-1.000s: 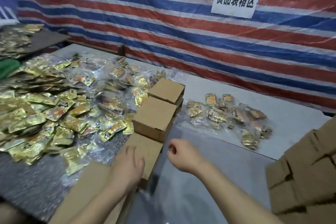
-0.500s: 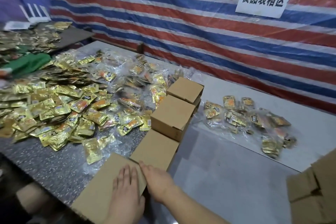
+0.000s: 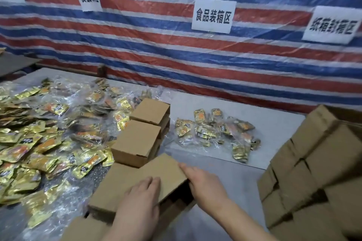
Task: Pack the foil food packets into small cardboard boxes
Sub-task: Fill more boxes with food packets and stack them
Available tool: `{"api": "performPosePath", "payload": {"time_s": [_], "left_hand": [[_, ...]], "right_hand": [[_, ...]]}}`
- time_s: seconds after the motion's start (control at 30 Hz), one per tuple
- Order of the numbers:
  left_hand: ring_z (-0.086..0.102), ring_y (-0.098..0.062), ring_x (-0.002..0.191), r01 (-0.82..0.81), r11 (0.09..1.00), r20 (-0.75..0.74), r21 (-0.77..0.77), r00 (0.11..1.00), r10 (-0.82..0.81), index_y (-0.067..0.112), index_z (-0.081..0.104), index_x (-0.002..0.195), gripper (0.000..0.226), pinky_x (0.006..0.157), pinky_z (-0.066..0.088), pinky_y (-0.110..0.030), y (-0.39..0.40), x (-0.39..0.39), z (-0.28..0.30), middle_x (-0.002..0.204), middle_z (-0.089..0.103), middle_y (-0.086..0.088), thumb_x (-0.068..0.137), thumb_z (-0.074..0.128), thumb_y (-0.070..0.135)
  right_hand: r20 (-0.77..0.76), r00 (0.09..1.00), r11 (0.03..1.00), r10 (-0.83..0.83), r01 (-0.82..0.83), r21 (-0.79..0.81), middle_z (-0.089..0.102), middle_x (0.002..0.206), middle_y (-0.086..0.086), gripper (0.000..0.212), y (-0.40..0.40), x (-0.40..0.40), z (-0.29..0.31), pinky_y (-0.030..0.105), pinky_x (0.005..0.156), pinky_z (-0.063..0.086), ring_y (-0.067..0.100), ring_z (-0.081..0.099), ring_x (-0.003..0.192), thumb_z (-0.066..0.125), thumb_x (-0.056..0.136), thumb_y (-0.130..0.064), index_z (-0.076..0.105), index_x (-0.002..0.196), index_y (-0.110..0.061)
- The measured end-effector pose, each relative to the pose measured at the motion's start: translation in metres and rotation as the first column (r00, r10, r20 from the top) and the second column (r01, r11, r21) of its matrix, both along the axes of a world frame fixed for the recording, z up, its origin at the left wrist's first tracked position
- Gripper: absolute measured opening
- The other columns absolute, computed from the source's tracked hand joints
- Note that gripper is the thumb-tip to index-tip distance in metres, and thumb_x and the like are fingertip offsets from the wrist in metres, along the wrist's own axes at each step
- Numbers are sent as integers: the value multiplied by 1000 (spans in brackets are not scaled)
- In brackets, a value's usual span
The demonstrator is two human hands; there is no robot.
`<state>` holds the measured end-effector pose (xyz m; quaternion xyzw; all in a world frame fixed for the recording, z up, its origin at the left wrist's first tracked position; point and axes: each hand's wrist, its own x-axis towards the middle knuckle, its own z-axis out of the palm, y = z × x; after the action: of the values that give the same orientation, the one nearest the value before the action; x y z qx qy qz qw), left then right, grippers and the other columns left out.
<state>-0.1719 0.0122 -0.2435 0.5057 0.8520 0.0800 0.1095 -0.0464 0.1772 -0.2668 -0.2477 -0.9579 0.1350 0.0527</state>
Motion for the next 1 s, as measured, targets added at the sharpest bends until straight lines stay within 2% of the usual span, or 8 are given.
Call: {"api": "performPosePath", "payload": {"time_s": [0.1, 0.23, 0.33, 0.4, 0.57, 0.67, 0.83, 1.0], "left_hand": [[45, -15, 131, 121, 988, 81, 94, 988, -129, 31, 43, 137, 53, 105, 38, -27, 51, 18, 3, 142, 46, 10, 85, 44, 22], [58, -13, 118, 69, 973, 291, 219, 948, -133, 36, 64, 119, 41, 97, 45, -23, 104, 41, 1, 121, 66, 14, 85, 55, 17], [68, -12, 91, -68, 970, 601, 233, 795, -89, 28, 71, 84, 20, 81, 51, -25, 129, 54, -12, 87, 74, 6, 84, 69, 8], [68, -17, 86, -89, 977, 705, 194, 705, -75, 17, 70, 82, 13, 74, 50, -23, 139, 55, -30, 83, 73, -3, 85, 71, 5], [59, -15, 82, -16, 994, 741, 107, 667, -69, 14, 66, 88, 5, 73, 46, -23, 151, 48, -88, 85, 68, -4, 91, 65, 10], [59, -11, 78, -28, 999, 763, 35, 646, -9, 15, 66, 85, 6, 74, 47, -26, 155, 41, -119, 83, 66, -1, 91, 67, 16], [64, -11, 87, -71, 997, 776, -28, 628, 66, 20, 68, 87, 10, 75, 50, -23, 158, 33, -155, 89, 70, 2, 90, 69, 30], [64, -2, 84, -126, 992, 777, -2, 624, 81, 23, 69, 84, 14, 66, 43, -8, 152, 34, -176, 84, 70, 6, 89, 69, 35]], "right_hand": [[43, 977, 977, -211, 212, -25, 60, 131, -2, 54, 42, 56, 16, 38, 90, 50, 29, 60, 114, 36, 93, -19, 35, 142, -41], [68, 911, 911, -407, 410, -33, 68, 108, 7, 38, 75, 119, 28, 37, 75, 51, 33, 64, 96, 36, 90, -11, 49, 122, -26], [130, 889, 893, -439, 447, -45, 64, 99, 9, 19, 79, 138, 20, 36, 67, 41, 35, 62, 92, 36, 94, -11, 46, 105, -21], [165, 873, 876, -458, 475, -82, 61, 105, 9, 12, 79, 143, 6, 36, 72, 41, 33, 60, 97, 37, 97, -16, 47, 104, -21], [231, 826, 793, -515, 561, -238, 52, 112, 3, 10, 82, 135, -42, 36, 87, 48, 25, 58, 100, 40, 101, -23, 49, 103, -21], [318, 812, 753, -490, 578, -314, 56, 101, 1, 10, 84, 127, -71, 34, 82, 47, 21, 57, 93, 40, 101, -24, 46, 93, -23], [367, 775, 696, -514, 627, -350, 59, 106, 5, 13, 79, 119, -104, 35, 83, 48, 23, 59, 95, 36, 103, -24, 48, 101, -18], [320, 763, 688, -561, 645, -333, 54, 110, 4, 6, 65, 118, -119, 35, 81, 47, 25, 60, 94, 37, 104, -27, 41, 102, -23]]}}
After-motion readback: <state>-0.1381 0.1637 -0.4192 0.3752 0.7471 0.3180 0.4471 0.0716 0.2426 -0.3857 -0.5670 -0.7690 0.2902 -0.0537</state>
